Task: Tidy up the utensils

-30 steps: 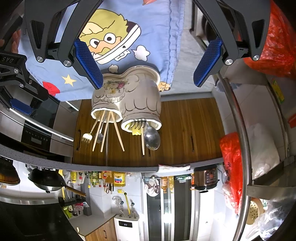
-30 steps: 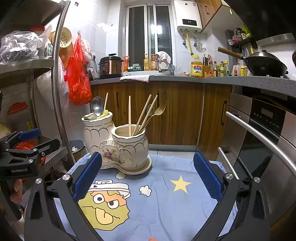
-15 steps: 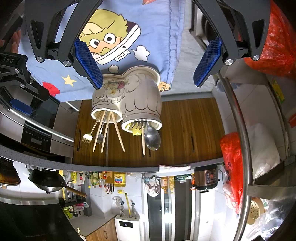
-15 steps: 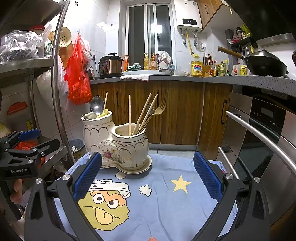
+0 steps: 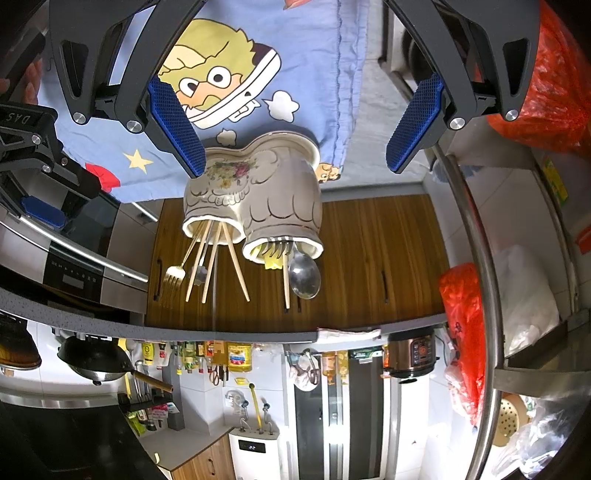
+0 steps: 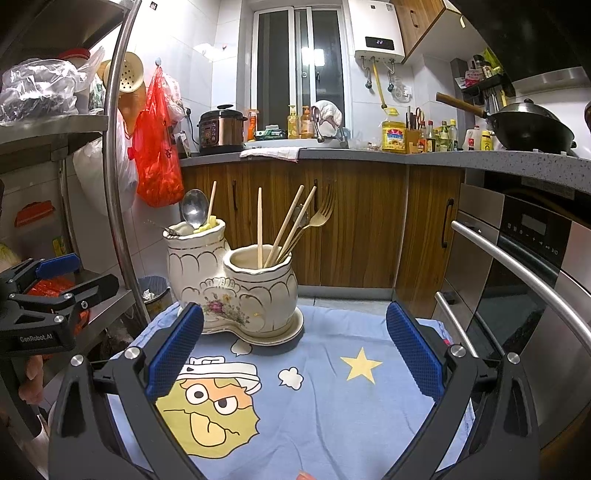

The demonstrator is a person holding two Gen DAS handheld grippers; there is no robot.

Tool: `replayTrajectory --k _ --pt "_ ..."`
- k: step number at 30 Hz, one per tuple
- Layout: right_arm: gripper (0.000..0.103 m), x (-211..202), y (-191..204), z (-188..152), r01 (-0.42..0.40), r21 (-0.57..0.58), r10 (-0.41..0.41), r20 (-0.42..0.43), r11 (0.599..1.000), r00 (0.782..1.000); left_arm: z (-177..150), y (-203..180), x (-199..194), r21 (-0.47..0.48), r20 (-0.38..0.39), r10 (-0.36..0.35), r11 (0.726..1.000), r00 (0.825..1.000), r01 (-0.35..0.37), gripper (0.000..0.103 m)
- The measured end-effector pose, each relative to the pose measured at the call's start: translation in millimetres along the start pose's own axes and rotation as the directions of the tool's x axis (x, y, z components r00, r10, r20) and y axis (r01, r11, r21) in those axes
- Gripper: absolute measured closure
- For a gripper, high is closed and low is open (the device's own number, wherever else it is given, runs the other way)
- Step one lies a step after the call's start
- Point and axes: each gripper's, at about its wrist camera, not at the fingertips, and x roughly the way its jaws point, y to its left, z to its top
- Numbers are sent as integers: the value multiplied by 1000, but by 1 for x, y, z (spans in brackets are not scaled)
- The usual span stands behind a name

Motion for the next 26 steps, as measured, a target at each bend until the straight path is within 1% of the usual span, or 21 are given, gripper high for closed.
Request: replayTrajectory --k 8,10,16,26 --pt "5 1 0 0 1 -1 -1 1 1000 1000 0 0 -1 2 1 0 1000 1000 0 6" --pt "5 0 1 0 1 -1 -1 0 1000 1000 0 -1 0 6 1 -12 1000 1000 12 6" --pt "5 1 2 0 1 -3 -1 -5 1000 1000 -2 -1 0 29 8 -11 1000 1000 11 6" --pt "5 1 3 0 -1 -5 1 -12 1000 1000 -2 4 3 17 -7 -14 1000 1000 14 6"
